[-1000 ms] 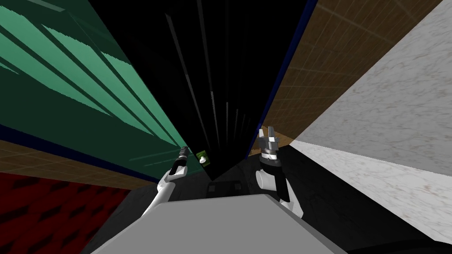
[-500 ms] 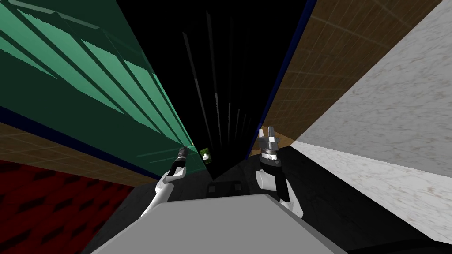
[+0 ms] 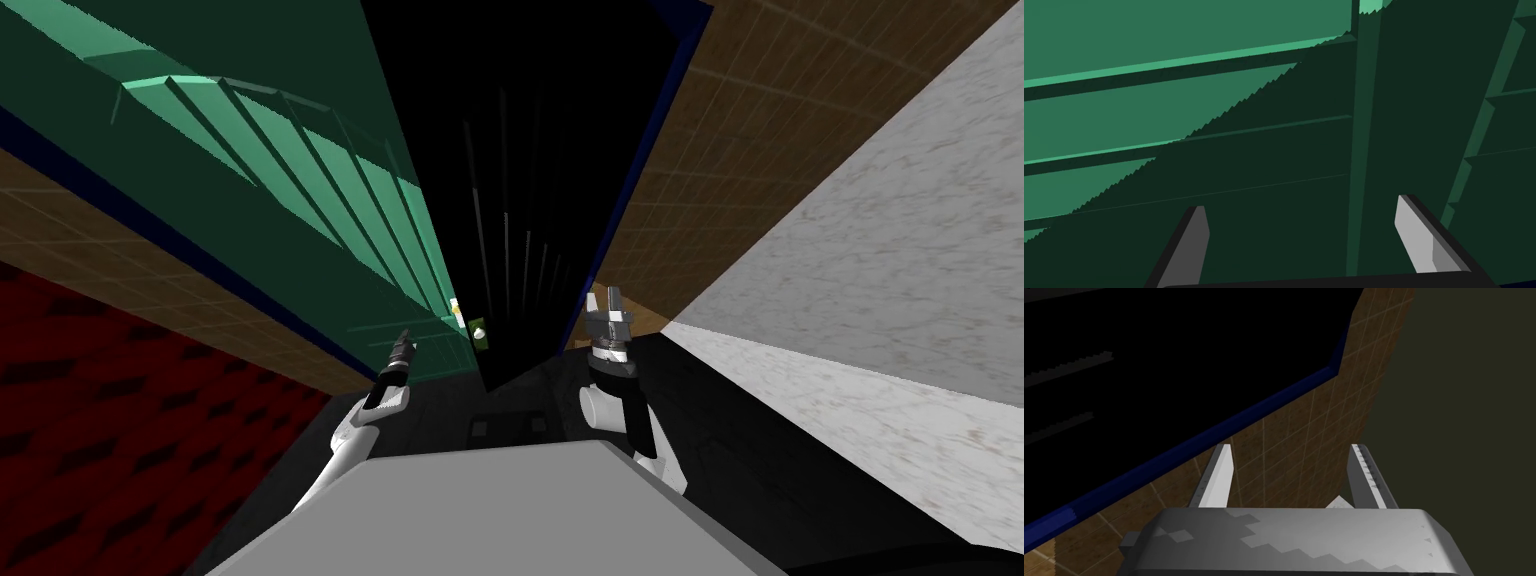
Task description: Pull the door open
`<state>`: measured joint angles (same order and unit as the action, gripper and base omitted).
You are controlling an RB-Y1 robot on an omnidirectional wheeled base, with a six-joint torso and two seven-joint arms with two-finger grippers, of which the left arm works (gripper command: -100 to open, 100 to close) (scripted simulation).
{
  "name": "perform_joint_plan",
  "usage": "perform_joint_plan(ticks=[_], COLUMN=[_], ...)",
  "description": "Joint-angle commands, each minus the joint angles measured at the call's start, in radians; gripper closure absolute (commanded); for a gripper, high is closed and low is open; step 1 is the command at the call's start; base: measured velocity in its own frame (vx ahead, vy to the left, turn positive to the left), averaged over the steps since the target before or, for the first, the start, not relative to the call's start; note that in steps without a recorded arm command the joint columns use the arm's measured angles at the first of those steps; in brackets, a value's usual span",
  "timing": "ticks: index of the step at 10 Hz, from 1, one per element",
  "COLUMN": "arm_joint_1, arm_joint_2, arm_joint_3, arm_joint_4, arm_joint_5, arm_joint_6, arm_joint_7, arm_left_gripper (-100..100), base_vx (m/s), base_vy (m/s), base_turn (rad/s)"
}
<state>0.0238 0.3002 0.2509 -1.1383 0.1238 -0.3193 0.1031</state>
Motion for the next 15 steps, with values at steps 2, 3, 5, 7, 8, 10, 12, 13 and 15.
perform_joint_plan(ticks=[2,3,5,7,8,10,12,13,15], arm_joint_1=[0.018,0.009,-0.012,-0.020,-0.032,-0.017,-0.006,0.006,0.025], arm_joint_2=[0.007,-0.017,-0.046,-0.056,-0.070,-0.047,-0.032,-0.016,0.012], arm_joint_3=[0.010,-0.019,-0.054,-0.066,-0.085,-0.054,-0.037,-0.015,0.020], arm_joint_4=[-0.016,-0.034,-0.047,-0.051,-0.057,-0.036,-0.031,-0.025,-0.015], arm_joint_5=[0.002,0.001,-0.003,-0.005,-0.007,-0.002,0.002,0.007,0.018], arm_joint_6=[0.008,0.004,0.001,0.000,-0.001,-0.005,-0.003,0.000,0.007], arm_joint_7=[0.001,0.006,0.007,0.008,0.008,0.004,-0.001,-0.008,-0.025], arm_left_gripper=[-100,-100,-100,-100,-100,-100,-100,-100,-100], base_vx=[-0.217,-0.193,-0.008,0.115,0.087,-0.005,-0.107,-0.144,-0.141], base_vy=[-0.008,0.084,-0.011,-0.132,-0.166,-0.020,0.130,0.159,0.099], base_turn=[0.086,-0.056,-0.172,-0.103,-0.120,0.072,0.124,0.197,0.160])
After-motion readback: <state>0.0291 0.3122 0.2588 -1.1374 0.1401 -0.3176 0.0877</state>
